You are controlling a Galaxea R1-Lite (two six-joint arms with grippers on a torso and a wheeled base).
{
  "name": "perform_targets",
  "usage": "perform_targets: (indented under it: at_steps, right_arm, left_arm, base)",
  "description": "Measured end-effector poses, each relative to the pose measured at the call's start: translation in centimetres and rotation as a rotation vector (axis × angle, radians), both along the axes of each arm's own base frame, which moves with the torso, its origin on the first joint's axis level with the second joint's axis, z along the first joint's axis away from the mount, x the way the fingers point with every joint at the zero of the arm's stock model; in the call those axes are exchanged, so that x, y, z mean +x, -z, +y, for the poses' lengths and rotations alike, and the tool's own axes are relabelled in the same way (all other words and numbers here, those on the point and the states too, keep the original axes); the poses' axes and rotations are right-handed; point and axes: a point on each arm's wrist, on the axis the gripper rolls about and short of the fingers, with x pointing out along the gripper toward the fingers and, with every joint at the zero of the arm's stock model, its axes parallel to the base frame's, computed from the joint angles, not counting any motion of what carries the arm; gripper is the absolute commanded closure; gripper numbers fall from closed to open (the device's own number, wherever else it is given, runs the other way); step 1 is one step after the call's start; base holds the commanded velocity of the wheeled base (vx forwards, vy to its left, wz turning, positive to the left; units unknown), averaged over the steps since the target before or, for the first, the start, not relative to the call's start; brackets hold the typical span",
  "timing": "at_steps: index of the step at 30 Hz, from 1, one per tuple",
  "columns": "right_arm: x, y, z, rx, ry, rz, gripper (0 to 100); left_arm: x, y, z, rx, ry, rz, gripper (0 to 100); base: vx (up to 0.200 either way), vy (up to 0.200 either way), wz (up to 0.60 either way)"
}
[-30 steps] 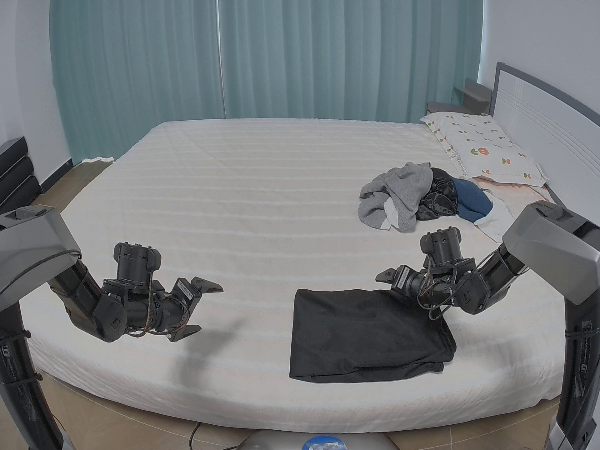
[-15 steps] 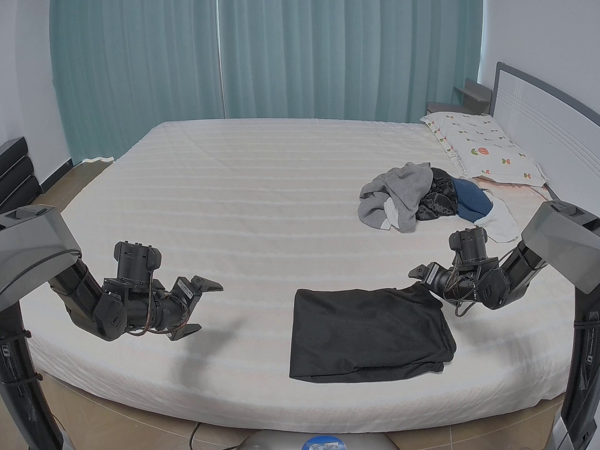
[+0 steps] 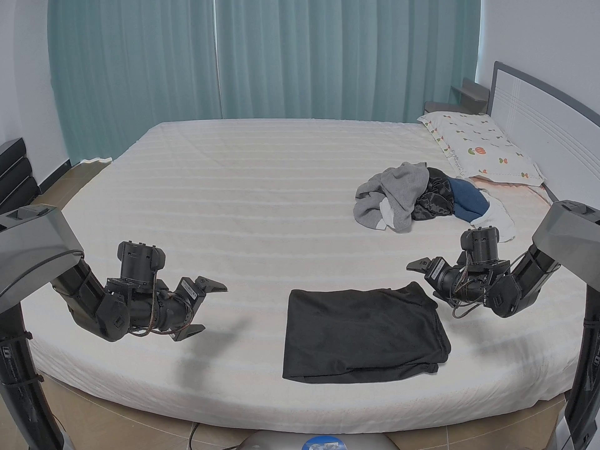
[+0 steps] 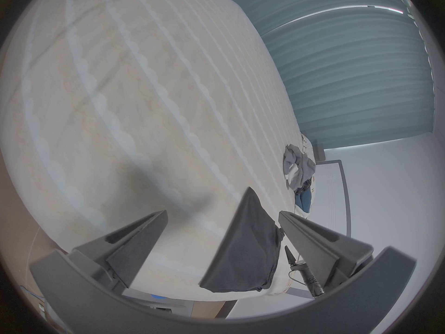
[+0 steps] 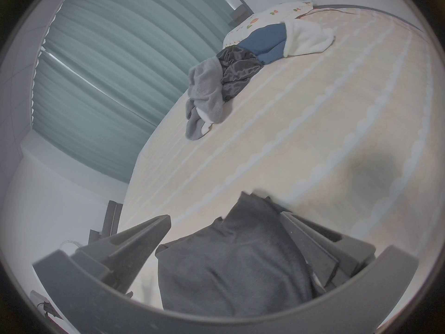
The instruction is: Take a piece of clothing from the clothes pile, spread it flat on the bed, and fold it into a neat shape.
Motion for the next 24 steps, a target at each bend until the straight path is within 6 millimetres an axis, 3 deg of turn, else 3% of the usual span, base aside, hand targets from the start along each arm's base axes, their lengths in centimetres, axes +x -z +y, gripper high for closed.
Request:
perform_targets:
  at_steps: [3, 13, 24]
  right_arm:
    - [-0.2, 0.4, 0.0, 0.006, -0.010, 0.008, 0]
    - [-0.6, 0.9, 0.5, 0.031, -0.045, 0.028, 0]
    - [-0.5, 1.2, 2.6, 0.109, -0.089, 0.044, 0]
  left_arm:
    - [0.1, -0.1, 0.0, -0.003, -0.003, -0.005, 0]
    - [0.8, -0.1, -0.7, 0.044, -0.045, -0.032, 0]
    - [3.1, 1.4, -4.8, 0.241, 0.030, -0.130, 0]
  base:
    - [0.000, -0.200, 0.00]
    - [0.000, 0.000, 0.00]
    - [0.000, 0.000, 0.00]
